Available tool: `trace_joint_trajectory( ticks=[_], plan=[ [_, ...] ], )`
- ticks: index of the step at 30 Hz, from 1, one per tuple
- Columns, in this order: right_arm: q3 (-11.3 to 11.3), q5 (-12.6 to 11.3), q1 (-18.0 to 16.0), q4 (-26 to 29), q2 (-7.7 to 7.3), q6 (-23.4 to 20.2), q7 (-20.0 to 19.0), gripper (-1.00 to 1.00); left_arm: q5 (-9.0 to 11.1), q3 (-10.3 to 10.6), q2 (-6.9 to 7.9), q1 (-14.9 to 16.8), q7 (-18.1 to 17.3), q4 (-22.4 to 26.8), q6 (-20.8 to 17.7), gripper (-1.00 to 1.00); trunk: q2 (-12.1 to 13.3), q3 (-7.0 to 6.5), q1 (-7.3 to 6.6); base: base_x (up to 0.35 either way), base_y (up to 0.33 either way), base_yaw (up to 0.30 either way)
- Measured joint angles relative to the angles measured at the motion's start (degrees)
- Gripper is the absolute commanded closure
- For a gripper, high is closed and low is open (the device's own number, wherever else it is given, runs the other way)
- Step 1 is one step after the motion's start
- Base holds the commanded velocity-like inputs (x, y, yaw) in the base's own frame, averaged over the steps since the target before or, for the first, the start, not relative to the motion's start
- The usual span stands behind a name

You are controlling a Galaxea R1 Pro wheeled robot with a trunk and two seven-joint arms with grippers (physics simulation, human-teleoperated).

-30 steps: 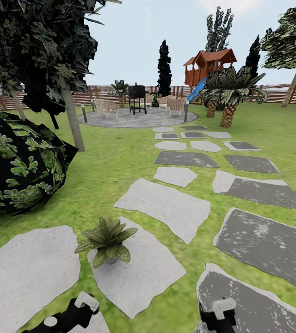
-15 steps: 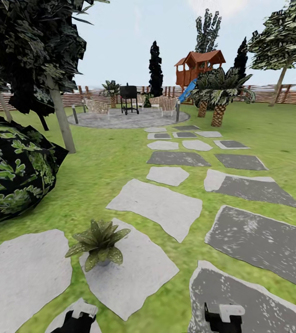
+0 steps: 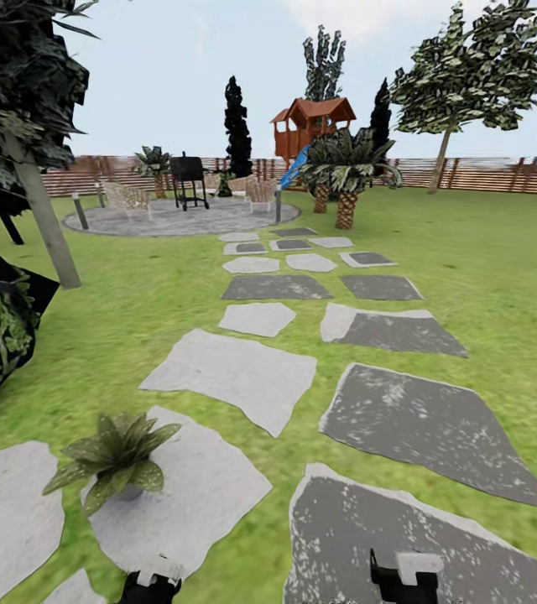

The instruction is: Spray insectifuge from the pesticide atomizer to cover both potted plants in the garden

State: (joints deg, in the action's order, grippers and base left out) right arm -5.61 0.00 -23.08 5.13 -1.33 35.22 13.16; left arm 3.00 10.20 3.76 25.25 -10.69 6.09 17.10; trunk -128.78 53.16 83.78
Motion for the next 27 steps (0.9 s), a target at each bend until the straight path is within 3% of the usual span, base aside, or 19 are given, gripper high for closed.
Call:
trace_joint_trajectory(
  ticks=[10, 16, 22, 27],
  plan=[
    [-0.06, 0.0, 0.0, 0.0, 0.02, -0.08, -0.05, -1.0, -0.06, 0.11, -0.1, -0.15, -0.02, 0.1, -0.04, 1.0, 0.0, 0.0, -0.01, 0.045, -0.272, -0.284],
    [-0.05, 0.0, 0.0, 0.0, 0.01, -0.09, -0.08, -1.0, -0.08, 0.18, -1.28, -0.64, -0.02, 0.01, -0.16, 1.0, 0.0, 0.0, -0.01, 0.104, -0.264, -0.284],
    [-0.05, 0.0, 0.01, 0.01, 0.01, -0.12, -0.1, -1.0, 0.23, 0.05, -0.85, -0.98, 0.14, 0.07, -0.06, 1.0, 0.0, 0.0, 0.0, 0.029, -0.039, -0.253],
    [-0.05, 0.03, 0.0, 0.0, 0.02, -0.11, -0.14, -1.0, 0.2, 0.08, -0.93, -1.03, 0.2, 0.02, -0.13, 1.0, 0.0, 0.0, -0.03, 0.288, -0.001, -0.036]
  ],
)
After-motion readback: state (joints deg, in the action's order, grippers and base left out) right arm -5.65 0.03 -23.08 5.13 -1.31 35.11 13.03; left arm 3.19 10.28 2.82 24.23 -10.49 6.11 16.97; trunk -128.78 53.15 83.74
